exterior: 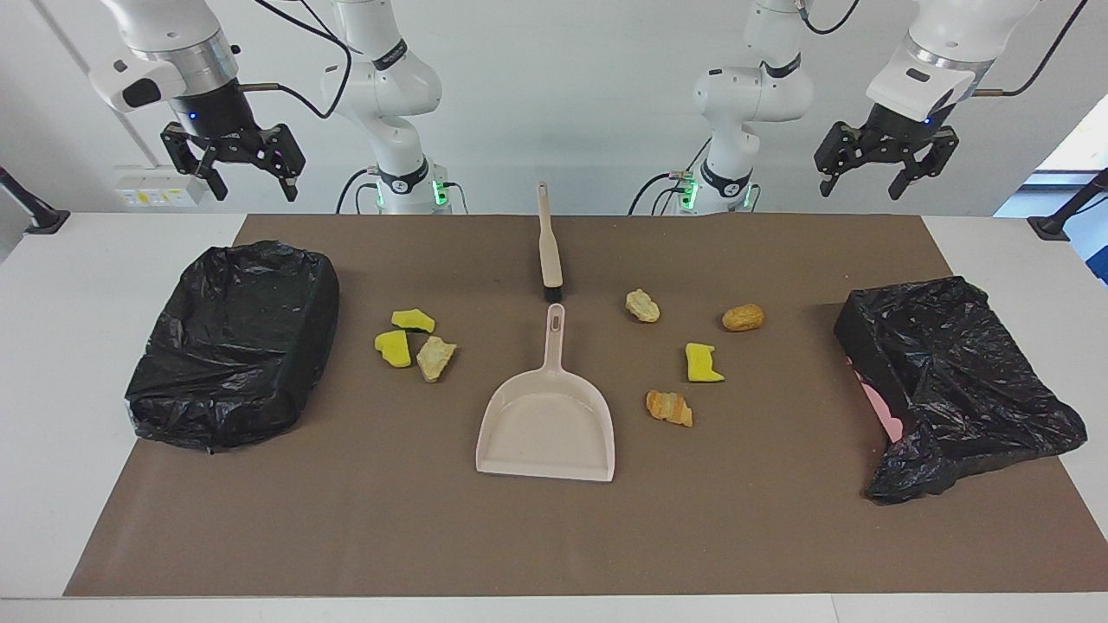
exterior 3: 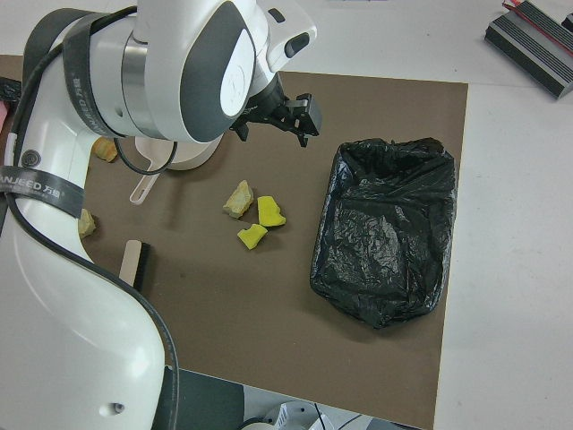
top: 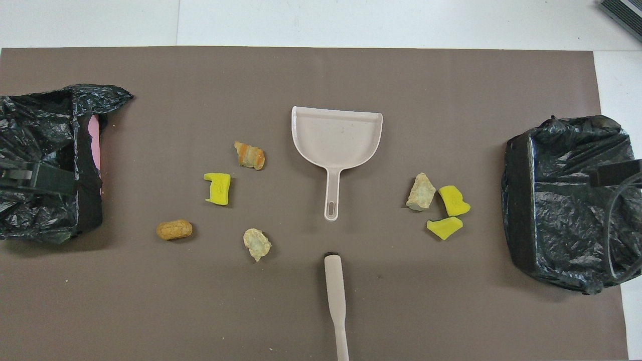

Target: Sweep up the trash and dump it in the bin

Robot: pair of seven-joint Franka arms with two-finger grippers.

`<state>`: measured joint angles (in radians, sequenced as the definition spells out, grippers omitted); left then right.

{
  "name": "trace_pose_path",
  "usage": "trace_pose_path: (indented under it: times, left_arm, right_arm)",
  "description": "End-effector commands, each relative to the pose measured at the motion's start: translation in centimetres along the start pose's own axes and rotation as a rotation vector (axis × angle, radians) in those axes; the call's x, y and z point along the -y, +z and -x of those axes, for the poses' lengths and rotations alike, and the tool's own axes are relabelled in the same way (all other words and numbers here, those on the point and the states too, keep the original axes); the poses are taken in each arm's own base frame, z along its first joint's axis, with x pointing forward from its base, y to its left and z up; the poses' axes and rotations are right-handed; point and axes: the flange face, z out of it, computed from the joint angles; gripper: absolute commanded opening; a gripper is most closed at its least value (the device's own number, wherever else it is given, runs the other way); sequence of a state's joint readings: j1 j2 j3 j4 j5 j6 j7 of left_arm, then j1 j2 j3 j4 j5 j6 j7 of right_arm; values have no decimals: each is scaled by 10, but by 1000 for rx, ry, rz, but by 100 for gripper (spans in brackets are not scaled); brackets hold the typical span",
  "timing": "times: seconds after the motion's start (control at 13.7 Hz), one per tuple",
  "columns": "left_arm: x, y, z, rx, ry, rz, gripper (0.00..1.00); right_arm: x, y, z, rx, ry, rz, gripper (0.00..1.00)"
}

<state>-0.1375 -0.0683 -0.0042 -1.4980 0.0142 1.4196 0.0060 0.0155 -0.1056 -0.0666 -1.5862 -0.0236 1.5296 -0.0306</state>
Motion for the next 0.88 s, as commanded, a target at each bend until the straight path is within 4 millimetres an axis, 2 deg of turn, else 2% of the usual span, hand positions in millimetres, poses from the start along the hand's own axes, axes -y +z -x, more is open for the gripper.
trace_pose_path:
  times: [0.0,0.22,0.37,0.81]
  left_arm:
    - [0,-5,3,1,11,8,100]
    - [-1,-5,3,1,8,8,100]
    - [-11,-6,4,-1,21,12,100]
    - [-11,-6,4,0,18,12,100]
  right_arm:
    - [-2,-1,7,17,-21,-6,100]
    - [-3,-1,7,17,-19,-7,100]
    - [-3,-1,7,17,-19,-7,100]
    - [-3,-1,8,18,-21,-7,100]
